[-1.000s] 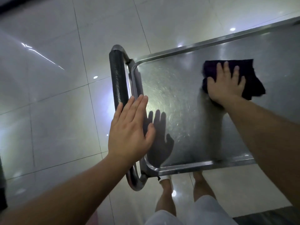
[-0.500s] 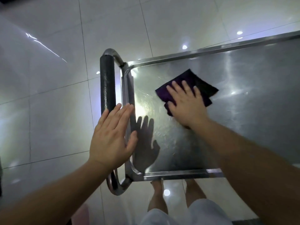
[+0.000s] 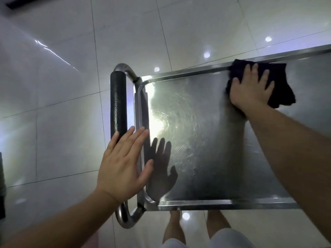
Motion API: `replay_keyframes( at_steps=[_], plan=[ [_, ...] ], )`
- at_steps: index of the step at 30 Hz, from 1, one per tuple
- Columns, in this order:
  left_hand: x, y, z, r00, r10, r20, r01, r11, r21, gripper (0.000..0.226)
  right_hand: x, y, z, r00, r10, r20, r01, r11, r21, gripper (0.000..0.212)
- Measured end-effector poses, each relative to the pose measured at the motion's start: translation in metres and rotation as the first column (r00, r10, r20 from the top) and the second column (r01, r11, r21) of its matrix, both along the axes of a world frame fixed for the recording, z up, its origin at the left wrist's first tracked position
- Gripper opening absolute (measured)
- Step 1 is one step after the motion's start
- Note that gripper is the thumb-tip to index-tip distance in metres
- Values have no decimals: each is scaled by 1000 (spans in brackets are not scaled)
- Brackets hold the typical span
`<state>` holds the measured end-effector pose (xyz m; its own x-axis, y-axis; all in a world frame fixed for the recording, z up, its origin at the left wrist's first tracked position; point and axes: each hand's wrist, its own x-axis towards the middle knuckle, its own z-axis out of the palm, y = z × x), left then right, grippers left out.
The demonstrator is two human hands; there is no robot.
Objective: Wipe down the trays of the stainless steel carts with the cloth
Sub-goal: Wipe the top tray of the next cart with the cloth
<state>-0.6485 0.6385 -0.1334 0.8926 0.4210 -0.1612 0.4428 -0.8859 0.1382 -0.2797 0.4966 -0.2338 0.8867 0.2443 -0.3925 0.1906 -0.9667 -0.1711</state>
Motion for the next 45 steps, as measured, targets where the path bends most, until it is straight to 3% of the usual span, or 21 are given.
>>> replay_keyframes(
  at_steps=[3,7,9,12,15,17,19,23,26,29,32,35,37,42,45],
  plan=[
    [0,1,1,1000,4,6,-4,1000,2,70,-63,77,0,950,312,3,-312,950,19,68],
    [1,0,1,1000,17,21,-17,1000,-4,68,-174,143,3,676,737,-13,-732,673,106,65],
    [1,0,1,999,20,25,-19,1000,-11,67,-200,153,5,556,830,-36,-821,556,127,62],
    [-1,2,1,999,17,33,-16,1000,-16,66,-190,127,1,522,853,6,-845,516,141,61],
    [-2,2,1,1000,16,25,-15,1000,-18,68,-146,66,-7,717,695,62,-696,709,113,63],
    [-1,1,1,1000,23,11,-23,999,-26,71,-97,24,-9,870,488,72,-492,868,65,65],
    [-1,1,1,1000,30,5,-29,999,-35,72,-43,-17,-5,964,257,70,-258,966,17,65],
    [0,2,1,999,28,17,-28,999,-38,69,21,-53,-2,984,-167,56,169,985,-37,69],
    [-1,3,1,999,20,35,-18,998,-52,69,22,-10,-4,970,-241,34,241,970,-10,71],
    [-1,3,1,999,23,43,-20,997,-70,69,-3,58,-10,996,-63,63,60,997,47,71],
    [-2,5,0,999,16,43,-13,996,-84,68,-54,130,-9,969,236,70,-240,970,43,69],
    [-2,6,0,999,21,41,-18,996,-89,69,-126,180,-8,816,573,77,-578,812,83,67],
    [-2,6,0,998,32,49,-28,995,-93,69,-161,195,-9,723,686,82,-691,716,104,64],
    [-2,6,-1,997,53,48,-47,993,-105,68,-193,152,-4,608,792,57,-794,604,73,66],
    [-1,6,2,997,62,51,-56,993,-106,66,-239,75,1,432,901,-22,-897,432,92,71]
  ],
)
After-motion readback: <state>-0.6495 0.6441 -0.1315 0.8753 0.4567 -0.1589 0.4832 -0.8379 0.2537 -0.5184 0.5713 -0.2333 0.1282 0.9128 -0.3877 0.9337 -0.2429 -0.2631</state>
